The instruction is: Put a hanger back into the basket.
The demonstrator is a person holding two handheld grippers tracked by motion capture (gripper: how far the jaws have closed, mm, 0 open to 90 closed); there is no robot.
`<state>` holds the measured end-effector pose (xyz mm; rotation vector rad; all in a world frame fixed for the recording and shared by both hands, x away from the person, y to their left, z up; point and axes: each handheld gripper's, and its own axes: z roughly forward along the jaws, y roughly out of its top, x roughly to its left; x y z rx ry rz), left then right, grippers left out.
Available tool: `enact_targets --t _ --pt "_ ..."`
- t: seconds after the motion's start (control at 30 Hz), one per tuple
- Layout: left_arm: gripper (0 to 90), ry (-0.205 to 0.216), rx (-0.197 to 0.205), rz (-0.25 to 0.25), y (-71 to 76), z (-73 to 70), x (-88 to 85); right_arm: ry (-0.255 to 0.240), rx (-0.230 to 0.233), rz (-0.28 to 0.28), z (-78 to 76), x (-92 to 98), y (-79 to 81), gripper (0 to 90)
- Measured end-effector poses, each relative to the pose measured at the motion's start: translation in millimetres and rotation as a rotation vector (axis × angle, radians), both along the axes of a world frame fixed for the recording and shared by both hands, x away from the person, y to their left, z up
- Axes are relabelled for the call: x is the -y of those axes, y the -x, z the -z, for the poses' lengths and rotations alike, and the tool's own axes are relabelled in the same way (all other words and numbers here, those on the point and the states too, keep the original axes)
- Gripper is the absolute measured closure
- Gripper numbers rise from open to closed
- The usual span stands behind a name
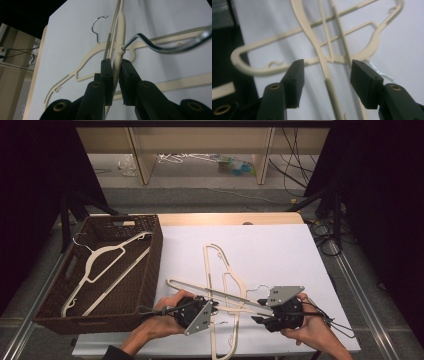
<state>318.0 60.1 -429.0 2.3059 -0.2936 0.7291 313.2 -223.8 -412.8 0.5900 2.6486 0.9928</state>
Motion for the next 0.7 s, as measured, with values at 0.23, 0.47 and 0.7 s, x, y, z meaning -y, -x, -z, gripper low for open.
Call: enact_targets --t 0.23,0.47,0.7 --pt "83.3 0.071 -0.058 -0.096 -12.7 -19.2 -3.8 -0.142 0.101 0.095 -14.5 9.1 -3.3 35.9" --pt "85.6 0.194 -0.126 -0.234 -27.4 -48.5 -20.0 -0.238 0.18 0.131 -25.7 9.1 1.4 35.7" --pt "85.6 0.339 -0.265 -0.323 -41.3 -65.5 -37.1 -0.233 0.212 0.108 -28.6 3.6 7.1 35.7"
